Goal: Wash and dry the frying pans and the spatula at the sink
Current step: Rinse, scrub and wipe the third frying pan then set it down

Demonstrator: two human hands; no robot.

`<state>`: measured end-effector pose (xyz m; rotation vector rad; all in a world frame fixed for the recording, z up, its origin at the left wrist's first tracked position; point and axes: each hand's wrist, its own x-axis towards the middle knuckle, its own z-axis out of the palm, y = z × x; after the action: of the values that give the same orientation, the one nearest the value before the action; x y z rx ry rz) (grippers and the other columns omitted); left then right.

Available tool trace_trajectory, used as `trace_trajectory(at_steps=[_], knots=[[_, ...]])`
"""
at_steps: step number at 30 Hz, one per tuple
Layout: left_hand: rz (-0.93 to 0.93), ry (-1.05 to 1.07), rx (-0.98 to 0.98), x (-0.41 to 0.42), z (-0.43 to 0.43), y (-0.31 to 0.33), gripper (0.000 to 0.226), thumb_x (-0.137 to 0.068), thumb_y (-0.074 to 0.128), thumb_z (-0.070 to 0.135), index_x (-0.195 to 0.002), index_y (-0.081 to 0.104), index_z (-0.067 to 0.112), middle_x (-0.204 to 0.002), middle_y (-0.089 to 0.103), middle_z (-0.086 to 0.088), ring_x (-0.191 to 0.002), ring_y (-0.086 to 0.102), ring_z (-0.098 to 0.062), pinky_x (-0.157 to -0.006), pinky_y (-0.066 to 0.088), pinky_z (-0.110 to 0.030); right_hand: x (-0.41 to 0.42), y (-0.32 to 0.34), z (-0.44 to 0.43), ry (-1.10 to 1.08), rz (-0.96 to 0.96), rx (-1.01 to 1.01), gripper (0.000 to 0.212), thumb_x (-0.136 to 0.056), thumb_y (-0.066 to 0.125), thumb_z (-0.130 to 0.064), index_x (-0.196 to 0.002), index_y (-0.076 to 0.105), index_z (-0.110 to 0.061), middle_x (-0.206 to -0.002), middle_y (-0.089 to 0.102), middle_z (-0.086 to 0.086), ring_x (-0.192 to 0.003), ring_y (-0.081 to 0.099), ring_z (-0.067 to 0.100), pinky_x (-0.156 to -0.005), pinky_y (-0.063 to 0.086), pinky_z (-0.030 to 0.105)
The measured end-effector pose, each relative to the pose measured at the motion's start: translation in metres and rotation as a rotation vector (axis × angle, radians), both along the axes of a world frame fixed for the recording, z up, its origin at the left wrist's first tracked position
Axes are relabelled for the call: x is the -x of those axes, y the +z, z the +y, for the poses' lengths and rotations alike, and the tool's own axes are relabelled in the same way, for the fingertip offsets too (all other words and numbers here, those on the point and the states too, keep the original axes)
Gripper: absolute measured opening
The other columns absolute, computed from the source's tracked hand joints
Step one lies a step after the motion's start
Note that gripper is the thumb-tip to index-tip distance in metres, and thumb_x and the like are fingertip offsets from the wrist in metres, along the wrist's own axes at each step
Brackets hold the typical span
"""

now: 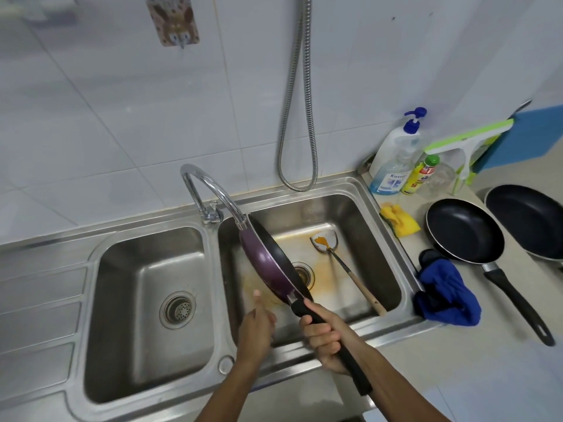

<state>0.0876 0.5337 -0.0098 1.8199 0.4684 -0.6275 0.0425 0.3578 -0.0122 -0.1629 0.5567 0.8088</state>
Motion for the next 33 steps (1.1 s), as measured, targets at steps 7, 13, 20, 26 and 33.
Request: trace_trajectory(at_steps=[7,13,20,26,33], knots=[[0.514,0.118,0.322,0.012,-0.04,0.011,0.08,-0.084,0.044,0.085,-0.084,0.058,0.006,-0.056,0.053,-0.007,-0.047,0.057,-0.024,-0.05,0.053,-0.032,-0.006,0.025,0.028,0.224,-0.091,0.926,0.051,-0.095,0.052,-0.059,-0.072,0.056,-0.014,-0.056,0.046,0.002,-0.043,0.04,0.015,-0.042,0.037,0.025],[0.644,0.171,0.363,0.007,-0.057,0.003,0.059,-0.07,0.08,0.068,-0.078,0.064,0.012,-0.057,0.047,-0.004,-0.047,0.038,-0.015,-0.049,0.034,-0.024,0.001,0.019,0.044,0.239,-0.056,1.284,0.07,-0.099,0.03,-0.064,-0.075,0.065,-0.008,-0.052,0.05,0.003,-0.045,0.052,0.017,-0.048,0.045,0.024],[0.387,0.301,0.28,0.019,-0.096,-0.001,0.05,-0.08,0.083,0.048,-0.097,0.074,0.001,-0.065,0.069,-0.009,-0.059,0.066,-0.025,-0.05,0.057,-0.033,0.015,0.019,0.007,0.314,-0.241,1.469,0.066,-0.103,0.031,-0.049,-0.076,0.071,-0.004,-0.063,0.071,0.01,-0.059,0.07,0.024,-0.057,0.058,0.033],[0.288,0.28,0.332,0.024,-0.119,0.001,0.029,-0.095,0.073,0.019,-0.076,0.055,0.007,-0.05,0.047,-0.003,-0.035,0.045,-0.013,-0.038,0.044,-0.023,0.026,0.019,-0.117,0.46,-0.667,2.532,0.033,-0.099,0.046,-0.045,-0.087,0.064,-0.02,-0.074,0.068,0.0,-0.067,0.065,0.021,-0.054,0.049,0.031],[0.251,0.245,0.296,0.041,-0.128,0.005,0.034,-0.088,0.08,0.02,-0.073,0.052,0.008,-0.054,0.041,-0.005,-0.037,0.038,-0.012,-0.036,0.037,-0.023,0.053,-0.044,-0.272,1.004,-0.459,2.509,0.086,-0.077,0.047,-0.085,-0.15,0.015,-0.051,-0.167,-0.001,0.0,-0.143,0.02,0.043,-0.099,0.041,0.057]])
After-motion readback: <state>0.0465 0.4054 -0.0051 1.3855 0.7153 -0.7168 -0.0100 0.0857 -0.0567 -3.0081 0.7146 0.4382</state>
